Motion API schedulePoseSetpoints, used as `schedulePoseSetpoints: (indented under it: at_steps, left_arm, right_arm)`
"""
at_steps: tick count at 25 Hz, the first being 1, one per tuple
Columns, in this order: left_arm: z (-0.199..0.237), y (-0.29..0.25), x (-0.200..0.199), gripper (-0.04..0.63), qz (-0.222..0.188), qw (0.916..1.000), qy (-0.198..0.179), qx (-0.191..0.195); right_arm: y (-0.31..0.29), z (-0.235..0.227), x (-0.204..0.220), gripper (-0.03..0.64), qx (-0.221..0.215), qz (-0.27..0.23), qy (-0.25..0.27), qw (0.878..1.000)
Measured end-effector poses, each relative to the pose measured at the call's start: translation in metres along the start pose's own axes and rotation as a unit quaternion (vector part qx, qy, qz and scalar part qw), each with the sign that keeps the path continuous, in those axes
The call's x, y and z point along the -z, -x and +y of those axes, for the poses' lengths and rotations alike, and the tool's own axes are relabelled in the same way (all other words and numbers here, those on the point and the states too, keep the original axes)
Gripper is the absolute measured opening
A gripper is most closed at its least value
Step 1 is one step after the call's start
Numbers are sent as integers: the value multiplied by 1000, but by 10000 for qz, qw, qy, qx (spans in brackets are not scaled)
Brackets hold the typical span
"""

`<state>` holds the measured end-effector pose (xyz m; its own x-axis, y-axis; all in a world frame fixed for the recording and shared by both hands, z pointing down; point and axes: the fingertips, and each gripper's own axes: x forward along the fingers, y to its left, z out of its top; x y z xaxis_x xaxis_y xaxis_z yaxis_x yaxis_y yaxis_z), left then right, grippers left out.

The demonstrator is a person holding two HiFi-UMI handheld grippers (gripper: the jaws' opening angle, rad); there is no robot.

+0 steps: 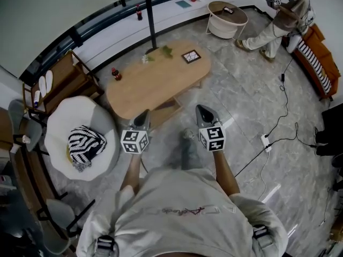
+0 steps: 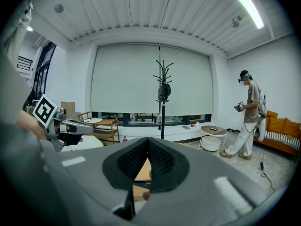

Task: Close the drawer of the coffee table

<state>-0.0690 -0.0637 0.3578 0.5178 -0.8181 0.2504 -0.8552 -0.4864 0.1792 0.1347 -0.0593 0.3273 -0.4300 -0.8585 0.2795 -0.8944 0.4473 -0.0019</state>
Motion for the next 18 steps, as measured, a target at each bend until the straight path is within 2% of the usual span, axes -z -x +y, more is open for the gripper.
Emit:
schedulePoseSetpoints:
  at_steps: [8, 18]
  left_arm:
    - [9, -85, -18, -2, 78, 10000, 24, 9]
    - [3, -191, -59, -2, 137, 9999, -57, 70]
  right_arm:
    - [-57, -64, -12, 6, -39, 54, -15, 10000]
    - [-110, -160, -37, 6, 21, 58, -95, 9999]
